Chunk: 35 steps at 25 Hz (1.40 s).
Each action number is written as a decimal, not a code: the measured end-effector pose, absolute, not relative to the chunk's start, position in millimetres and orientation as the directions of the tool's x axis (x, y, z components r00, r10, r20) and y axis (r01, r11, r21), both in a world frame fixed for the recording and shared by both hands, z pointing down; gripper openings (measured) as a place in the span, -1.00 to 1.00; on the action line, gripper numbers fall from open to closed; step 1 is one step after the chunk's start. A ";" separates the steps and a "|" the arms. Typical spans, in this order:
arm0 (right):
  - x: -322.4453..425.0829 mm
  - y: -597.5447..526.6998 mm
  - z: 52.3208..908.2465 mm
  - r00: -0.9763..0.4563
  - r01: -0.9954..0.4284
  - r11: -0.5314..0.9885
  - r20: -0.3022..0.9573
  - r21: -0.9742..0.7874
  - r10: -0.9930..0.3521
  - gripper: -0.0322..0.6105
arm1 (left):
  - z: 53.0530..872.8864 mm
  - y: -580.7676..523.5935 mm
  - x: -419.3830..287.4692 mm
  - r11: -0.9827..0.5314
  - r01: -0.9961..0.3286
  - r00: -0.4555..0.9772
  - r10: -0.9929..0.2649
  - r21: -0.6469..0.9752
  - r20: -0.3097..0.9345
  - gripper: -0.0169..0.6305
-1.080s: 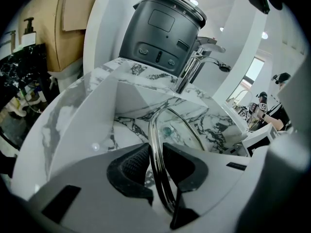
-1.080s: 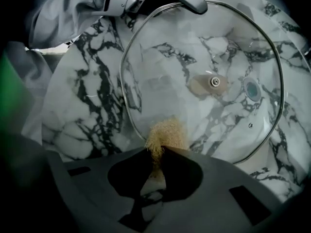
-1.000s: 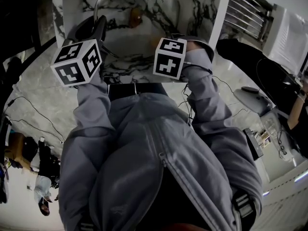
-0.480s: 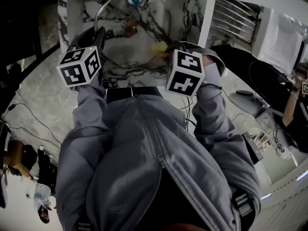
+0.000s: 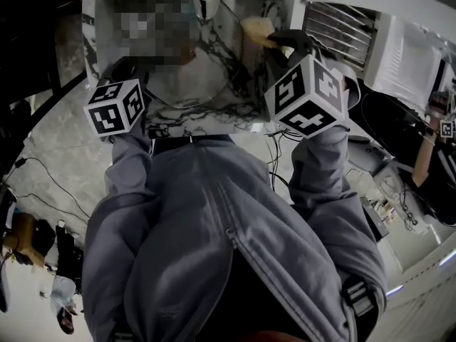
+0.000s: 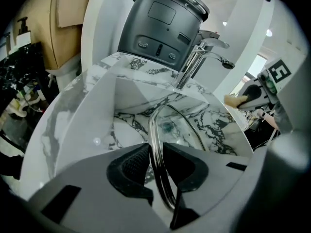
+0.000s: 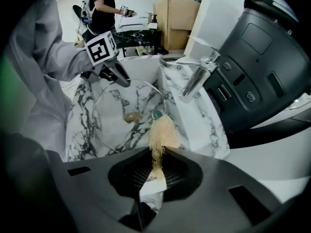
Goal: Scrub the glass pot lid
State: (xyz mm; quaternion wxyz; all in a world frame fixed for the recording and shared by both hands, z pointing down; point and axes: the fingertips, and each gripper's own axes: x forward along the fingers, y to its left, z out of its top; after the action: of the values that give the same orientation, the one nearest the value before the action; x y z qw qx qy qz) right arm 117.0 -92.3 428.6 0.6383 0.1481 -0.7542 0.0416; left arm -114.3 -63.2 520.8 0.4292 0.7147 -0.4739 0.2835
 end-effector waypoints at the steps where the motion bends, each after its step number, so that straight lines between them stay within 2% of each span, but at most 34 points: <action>1: 120.3 -103.7 426.3 -0.137 -0.290 0.944 0.969 0.157 -0.204 -0.74 | 521.2 -63.4 -114.3 -0.182 -0.921 0.389 -0.433 0.344 0.813 -0.66; 6: 132.2 -150.4 428.8 -0.107 -0.334 0.900 0.938 0.280 -0.331 -0.74 | 523.7 -64.6 -114.1 -0.179 -0.925 0.380 -0.425 0.335 0.822 -0.66; 17: 133.9 -222.1 481.8 0.007 -0.339 0.848 0.902 0.408 -0.431 -0.74 | 522.7 -63.3 -115.9 -0.196 -0.931 0.363 -0.413 0.308 0.835 -0.67; 20: 130.8 -229.3 494.8 -0.004 -0.362 0.855 0.917 0.371 -0.400 -0.74 | 523.0 -63.2 -116.9 -0.193 -0.930 0.365 -0.415 0.311 0.834 -0.67; 23: 117.6 -223.5 499.8 -0.134 -0.477 0.851 0.938 0.221 -0.319 -0.72 | 521.9 -63.5 -117.1 -0.193 -0.929 0.368 -0.417 0.314 0.831 -0.68; 24: 113.1 -221.5 499.9 -0.176 -0.505 0.846 0.939 0.171 -0.295 -0.61 | 520.7 -63.8 -116.9 -0.193 -0.929 0.368 -0.418 0.315 0.831 -0.68; 25: 109.3 -219.5 500.0 -0.207 -0.520 0.844 0.940 0.129 -0.271 -0.31 | 519.2 -64.0 -116.9 -0.193 -0.929 0.368 -0.419 0.315 0.830 -0.68; 26: 106.4 -217.7 500.2 -0.225 -0.524 0.846 0.941 0.103 -0.254 -0.18 | 518.0 -64.2 -117.0 -0.192 -0.929 0.368 -0.420 0.315 0.829 -0.68; 29: 104.3 -216.3 499.9 -0.221 -0.517 0.847 0.936 0.125 -0.273 -0.13 | 518.3 -63.8 -116.8 -0.191 -0.929 0.369 -0.423 0.317 0.827 -0.68; 35: 109.3 -206.3 461.6 -0.208 -0.585 0.760 0.853 0.283 -0.479 -0.12 | 518.2 -62.7 -117.3 -0.191 -0.927 0.374 -0.430 0.322 0.821 -0.68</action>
State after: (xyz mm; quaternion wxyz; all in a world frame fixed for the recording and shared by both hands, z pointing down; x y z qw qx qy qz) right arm 109.3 -206.3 461.6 0.5276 0.3430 -0.7755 0.0506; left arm -117.3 -62.7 518.2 0.4221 0.7135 -0.4756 0.2944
